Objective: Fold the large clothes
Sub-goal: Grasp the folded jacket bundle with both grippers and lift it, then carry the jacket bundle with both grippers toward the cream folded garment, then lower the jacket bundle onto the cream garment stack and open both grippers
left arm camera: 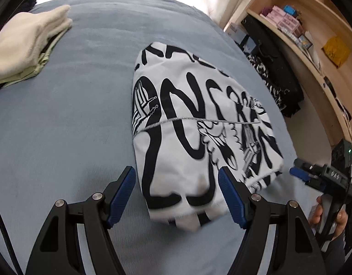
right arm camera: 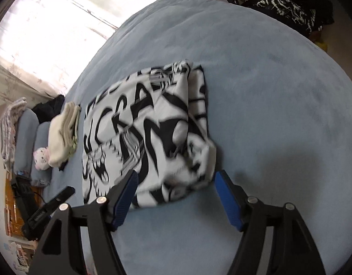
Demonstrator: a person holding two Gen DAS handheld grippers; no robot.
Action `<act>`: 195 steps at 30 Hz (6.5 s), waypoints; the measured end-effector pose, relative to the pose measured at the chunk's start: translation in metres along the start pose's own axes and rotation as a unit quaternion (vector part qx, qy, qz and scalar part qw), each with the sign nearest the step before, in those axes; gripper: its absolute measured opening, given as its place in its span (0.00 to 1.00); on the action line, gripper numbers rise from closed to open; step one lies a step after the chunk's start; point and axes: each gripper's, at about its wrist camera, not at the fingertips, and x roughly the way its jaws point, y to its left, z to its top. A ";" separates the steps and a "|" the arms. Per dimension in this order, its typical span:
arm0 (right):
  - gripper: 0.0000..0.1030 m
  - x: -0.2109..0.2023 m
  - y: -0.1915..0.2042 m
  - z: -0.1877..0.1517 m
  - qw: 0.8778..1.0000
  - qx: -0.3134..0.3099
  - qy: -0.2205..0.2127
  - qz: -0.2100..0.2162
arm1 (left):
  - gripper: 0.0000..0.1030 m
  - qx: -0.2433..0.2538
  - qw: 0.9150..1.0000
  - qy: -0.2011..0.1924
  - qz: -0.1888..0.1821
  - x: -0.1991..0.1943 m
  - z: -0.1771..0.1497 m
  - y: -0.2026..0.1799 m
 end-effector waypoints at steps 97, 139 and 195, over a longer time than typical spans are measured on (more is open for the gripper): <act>0.24 0.009 0.330 -0.137 0.913 -0.406 0.037 0.021 | 0.53 0.022 0.983 -0.101 0.154 -0.021 0.064 0.010; 0.27 0.274 0.398 0.123 0.945 -0.315 -0.026 0.083 | 0.56 0.098 0.963 -0.118 0.223 0.121 0.333 0.159; 0.43 0.214 0.366 0.091 0.921 -0.360 -0.141 0.042 | 0.14 0.047 0.916 -0.235 0.321 0.091 0.245 0.149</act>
